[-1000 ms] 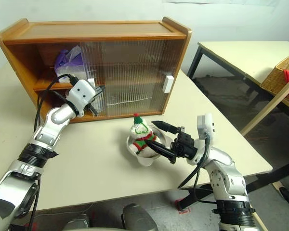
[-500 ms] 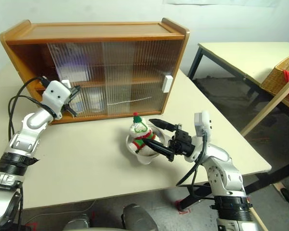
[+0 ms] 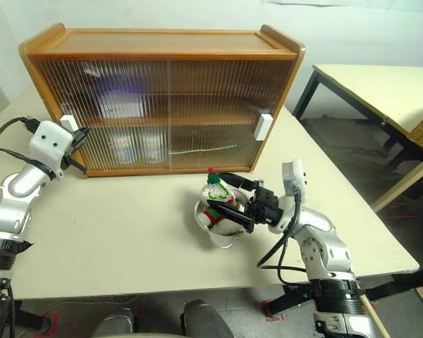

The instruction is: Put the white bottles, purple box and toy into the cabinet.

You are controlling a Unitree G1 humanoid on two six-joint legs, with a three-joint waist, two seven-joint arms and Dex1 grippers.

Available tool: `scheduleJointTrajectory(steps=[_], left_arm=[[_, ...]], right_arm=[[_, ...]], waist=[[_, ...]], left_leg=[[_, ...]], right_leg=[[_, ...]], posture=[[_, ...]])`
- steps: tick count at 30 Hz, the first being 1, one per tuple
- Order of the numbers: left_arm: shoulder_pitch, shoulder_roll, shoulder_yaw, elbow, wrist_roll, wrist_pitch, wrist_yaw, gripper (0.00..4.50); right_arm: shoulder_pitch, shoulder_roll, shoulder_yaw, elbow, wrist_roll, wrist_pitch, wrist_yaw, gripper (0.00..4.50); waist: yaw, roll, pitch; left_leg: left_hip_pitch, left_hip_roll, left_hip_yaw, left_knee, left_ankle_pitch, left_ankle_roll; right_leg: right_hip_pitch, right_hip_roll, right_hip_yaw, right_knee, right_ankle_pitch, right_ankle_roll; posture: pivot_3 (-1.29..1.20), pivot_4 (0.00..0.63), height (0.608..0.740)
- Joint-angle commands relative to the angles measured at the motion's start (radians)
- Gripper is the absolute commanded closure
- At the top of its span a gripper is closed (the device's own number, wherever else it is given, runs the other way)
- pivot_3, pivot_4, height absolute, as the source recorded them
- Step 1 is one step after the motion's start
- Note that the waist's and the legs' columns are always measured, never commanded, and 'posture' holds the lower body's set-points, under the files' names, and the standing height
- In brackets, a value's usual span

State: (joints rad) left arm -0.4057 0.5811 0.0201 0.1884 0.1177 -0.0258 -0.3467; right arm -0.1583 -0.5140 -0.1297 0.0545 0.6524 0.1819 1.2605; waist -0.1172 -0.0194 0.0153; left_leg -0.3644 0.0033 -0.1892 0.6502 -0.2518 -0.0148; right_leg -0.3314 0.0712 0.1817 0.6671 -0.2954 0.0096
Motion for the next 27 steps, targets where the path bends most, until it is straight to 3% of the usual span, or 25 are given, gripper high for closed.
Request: scheduleJointTrajectory(steps=[1,7,12,15,20,23,27], left_arm=[[0.033,0.033,0.068,0.013,-0.003,0.045,0.029,4.49],[0.067,0.009,0.059,-0.030,-0.101,-0.051,-0.058,4.49],[0.135,-0.018,0.011,-0.100,-0.282,-0.153,-0.292,2.87],[0.182,-0.042,0.045,-0.138,-0.405,-0.130,-0.375,1.87],[0.263,-0.047,0.152,-0.202,-0.639,-0.009,-0.458,0.03],[0.359,0.011,0.200,-0.233,-0.738,0.055,-0.590,0.03],[0.468,0.064,0.235,-0.276,-0.828,0.128,-0.717,0.00]], right_arm=[[-0.014,0.002,0.013,0.016,-0.015,-0.010,0.016,0.00],[-0.020,0.001,0.010,0.024,-0.017,-0.010,0.023,0.00],[-0.026,-0.004,0.004,0.036,-0.015,-0.007,0.026,0.00],[-0.029,-0.011,-0.007,0.040,-0.010,-0.003,0.022,0.00],[-0.039,-0.040,-0.065,0.064,0.023,0.036,-0.001,0.00],[-0.072,-0.064,-0.148,0.139,0.065,0.059,-0.026,0.00],[-0.143,-0.088,-0.290,0.312,0.126,0.073,-0.071,1.00]], waist=[[0.000,0.000,0.000],[0.004,0.000,0.000],[0.024,0.000,0.000],[0.039,0.000,0.000],[0.053,0.001,-0.001],[0.057,0.002,-0.002],[0.058,0.004,-0.003]], left_leg=[[0.000,0.000,0.000,-0.001,0.000,0.000],[0.003,0.001,0.001,-0.008,0.005,-0.001],[0.002,0.001,0.001,-0.007,0.006,-0.002],[0.001,0.001,0.000,-0.007,0.006,-0.002],[0.000,0.002,-0.001,-0.008,0.005,-0.003],[0.000,0.002,-0.001,-0.008,0.005,-0.003],[0.000,0.004,-0.001,-0.008,0.003,-0.006]], right_leg=[[0.000,0.000,0.000,0.000,0.000,0.000],[0.000,0.001,-0.001,0.000,-0.005,0.008],[0.001,0.001,-0.001,0.000,-0.005,0.007],[0.000,0.000,-0.001,0.000,-0.001,-0.001],[-0.001,0.000,-0.002,0.000,-0.002,-0.003],[-0.001,0.000,-0.002,0.000,-0.002,-0.003],[-0.002,0.000,-0.002,0.000,-0.003,-0.005]], posture=[[-0.10,0.000,0.740],[-0.09,0.000,0.740],[-0.09,0.000,0.740],[-0.10,0.000,0.740],[-0.09,0.000,0.740],[-0.08,0.000,0.740],[-0.08,0.000,0.740]])
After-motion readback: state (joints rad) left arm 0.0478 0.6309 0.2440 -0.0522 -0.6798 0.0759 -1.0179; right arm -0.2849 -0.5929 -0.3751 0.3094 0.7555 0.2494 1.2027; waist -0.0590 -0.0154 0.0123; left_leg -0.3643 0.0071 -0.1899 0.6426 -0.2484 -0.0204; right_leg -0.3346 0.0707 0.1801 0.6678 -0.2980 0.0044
